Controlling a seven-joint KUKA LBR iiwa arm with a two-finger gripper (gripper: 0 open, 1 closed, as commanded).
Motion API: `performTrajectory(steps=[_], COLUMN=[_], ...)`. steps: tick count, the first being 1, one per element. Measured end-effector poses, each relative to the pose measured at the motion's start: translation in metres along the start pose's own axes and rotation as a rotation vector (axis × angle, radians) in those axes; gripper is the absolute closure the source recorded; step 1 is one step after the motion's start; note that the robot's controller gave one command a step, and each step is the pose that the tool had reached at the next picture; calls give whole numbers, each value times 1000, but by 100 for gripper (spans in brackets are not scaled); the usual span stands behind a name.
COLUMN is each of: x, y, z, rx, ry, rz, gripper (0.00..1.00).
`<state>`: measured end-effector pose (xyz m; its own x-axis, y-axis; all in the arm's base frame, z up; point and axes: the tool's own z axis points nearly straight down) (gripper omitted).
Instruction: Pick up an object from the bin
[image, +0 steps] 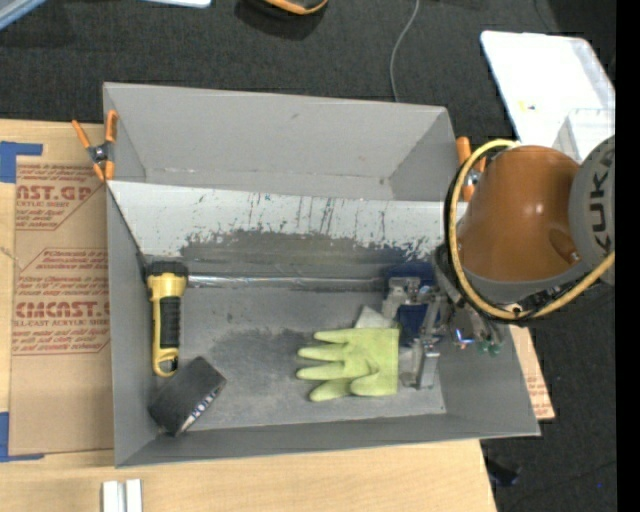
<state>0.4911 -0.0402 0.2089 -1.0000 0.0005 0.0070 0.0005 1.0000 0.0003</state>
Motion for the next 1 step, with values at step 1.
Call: performTrajectory(steps=[1], x=[-2], y=[0], z=[-4], rx=[1], ry=[-8], rz=[-1], gripper=[0])
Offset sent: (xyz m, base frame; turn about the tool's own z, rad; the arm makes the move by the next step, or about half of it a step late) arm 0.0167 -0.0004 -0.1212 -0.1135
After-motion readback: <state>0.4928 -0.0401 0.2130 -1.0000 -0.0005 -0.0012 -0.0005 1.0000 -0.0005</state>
